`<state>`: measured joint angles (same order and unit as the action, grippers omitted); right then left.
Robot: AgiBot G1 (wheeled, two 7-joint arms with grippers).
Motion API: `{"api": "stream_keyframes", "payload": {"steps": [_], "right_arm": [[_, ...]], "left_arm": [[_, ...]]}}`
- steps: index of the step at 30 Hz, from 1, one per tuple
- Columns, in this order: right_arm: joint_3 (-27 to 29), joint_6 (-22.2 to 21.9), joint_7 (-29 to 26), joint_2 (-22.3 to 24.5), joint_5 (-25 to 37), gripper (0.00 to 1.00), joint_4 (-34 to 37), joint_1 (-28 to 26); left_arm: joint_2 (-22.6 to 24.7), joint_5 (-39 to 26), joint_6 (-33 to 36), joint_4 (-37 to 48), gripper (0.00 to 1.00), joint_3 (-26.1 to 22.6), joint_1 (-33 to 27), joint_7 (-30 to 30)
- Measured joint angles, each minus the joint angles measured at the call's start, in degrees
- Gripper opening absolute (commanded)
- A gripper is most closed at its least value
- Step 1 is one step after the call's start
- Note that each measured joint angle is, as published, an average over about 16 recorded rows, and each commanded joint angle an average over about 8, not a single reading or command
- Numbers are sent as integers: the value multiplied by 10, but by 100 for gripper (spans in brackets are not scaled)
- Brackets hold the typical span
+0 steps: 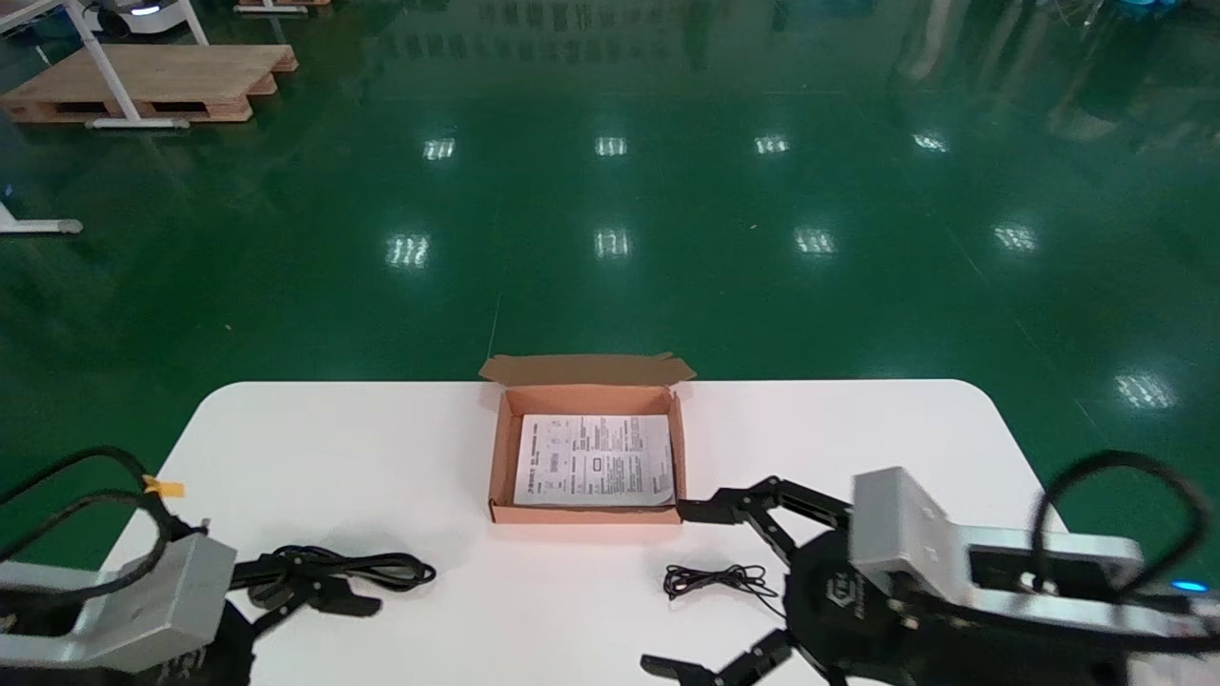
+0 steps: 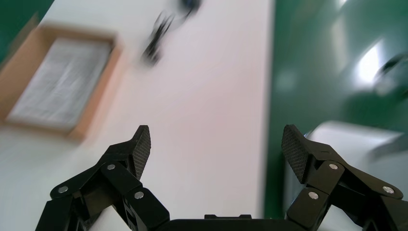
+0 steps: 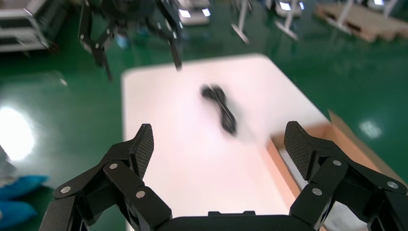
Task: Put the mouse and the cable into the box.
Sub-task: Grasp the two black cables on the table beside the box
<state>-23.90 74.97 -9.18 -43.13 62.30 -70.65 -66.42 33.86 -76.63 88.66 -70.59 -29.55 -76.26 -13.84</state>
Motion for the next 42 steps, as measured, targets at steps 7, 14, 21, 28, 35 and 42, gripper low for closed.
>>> {"api": "stream_keyframes", "payload": {"steps": [7,14,21,28,35,42], "right_arm": [[-41,-45,-16,-45,93,100,37,-30],[-54,-57,-24,-59,117,100,49,-35],[-59,-68,-37,-60,130,100,26,-30],[-69,-89,-72,-54,160,100,-15,-20],[-71,-99,-102,-38,172,100,-51,-10],[-69,-97,-106,-28,169,100,-65,-6]], "left_arm": [[37,-96,1,47,100,-38,-61,25],[53,-125,-5,57,100,-51,-73,43],[78,-179,-68,66,100,-67,-47,108],[133,-262,-162,140,100,-95,-38,211],[194,-312,-234,273,100,-112,-64,306],[241,-321,-273,397,100,-114,-97,377]]}}
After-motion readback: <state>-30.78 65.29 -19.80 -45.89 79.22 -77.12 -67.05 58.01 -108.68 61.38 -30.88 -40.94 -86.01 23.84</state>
